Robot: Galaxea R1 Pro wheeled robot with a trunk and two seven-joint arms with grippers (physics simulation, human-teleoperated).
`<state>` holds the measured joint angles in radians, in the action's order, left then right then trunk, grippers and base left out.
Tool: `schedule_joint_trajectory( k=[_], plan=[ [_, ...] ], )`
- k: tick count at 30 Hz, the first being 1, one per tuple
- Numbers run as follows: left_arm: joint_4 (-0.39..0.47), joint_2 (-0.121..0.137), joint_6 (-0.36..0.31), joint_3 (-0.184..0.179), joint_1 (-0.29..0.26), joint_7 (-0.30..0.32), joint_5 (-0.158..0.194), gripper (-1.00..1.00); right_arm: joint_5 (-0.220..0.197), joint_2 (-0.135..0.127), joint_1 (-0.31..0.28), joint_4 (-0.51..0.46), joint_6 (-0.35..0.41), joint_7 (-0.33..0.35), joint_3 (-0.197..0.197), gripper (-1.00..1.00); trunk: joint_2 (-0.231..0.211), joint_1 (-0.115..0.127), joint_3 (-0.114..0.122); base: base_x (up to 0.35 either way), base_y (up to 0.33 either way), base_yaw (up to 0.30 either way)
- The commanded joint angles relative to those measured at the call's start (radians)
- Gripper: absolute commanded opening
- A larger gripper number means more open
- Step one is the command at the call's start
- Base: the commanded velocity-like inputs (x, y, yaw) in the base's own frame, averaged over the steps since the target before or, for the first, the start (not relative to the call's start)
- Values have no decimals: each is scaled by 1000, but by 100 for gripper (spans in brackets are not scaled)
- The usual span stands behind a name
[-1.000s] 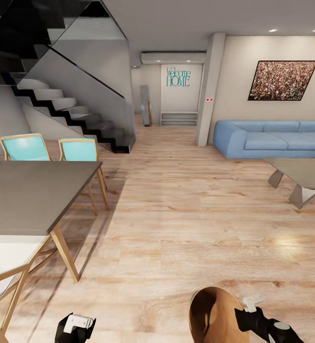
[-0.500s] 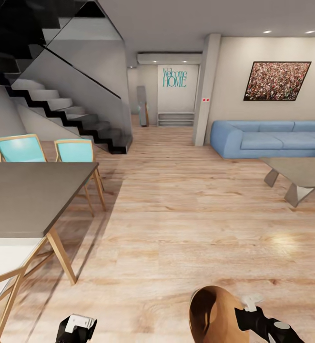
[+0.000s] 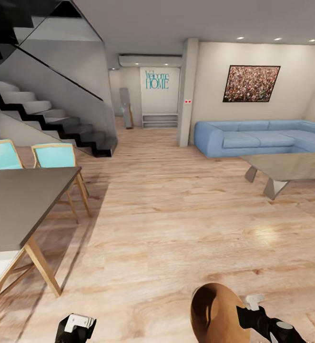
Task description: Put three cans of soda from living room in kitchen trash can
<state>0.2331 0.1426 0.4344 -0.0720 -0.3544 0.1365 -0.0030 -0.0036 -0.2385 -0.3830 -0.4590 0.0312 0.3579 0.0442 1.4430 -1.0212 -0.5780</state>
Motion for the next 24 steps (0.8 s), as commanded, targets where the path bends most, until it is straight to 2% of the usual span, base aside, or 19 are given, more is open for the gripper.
schedule_joint_trajectory(
  k=[1, 12, 24],
  plan=[
    [0, 0, 0, 0, 0, 0, 0, 100, -8, 0, 0, -2, 0, 9, 3, -100, 0, 0, 1, 0, 0, -181],
    [-1, 0, 1, 0, 0, -1, -1, 100, -7, 1, 0, -3, 0, 10, 1, -100, 0, 0, -1, 0, 0, -69],
    [-2, -1, 1, 0, 0, -1, -3, 100, -7, 0, 0, -3, 0, 10, 4, -100, 0, 0, -15, 0, 0, -158]
  ],
)
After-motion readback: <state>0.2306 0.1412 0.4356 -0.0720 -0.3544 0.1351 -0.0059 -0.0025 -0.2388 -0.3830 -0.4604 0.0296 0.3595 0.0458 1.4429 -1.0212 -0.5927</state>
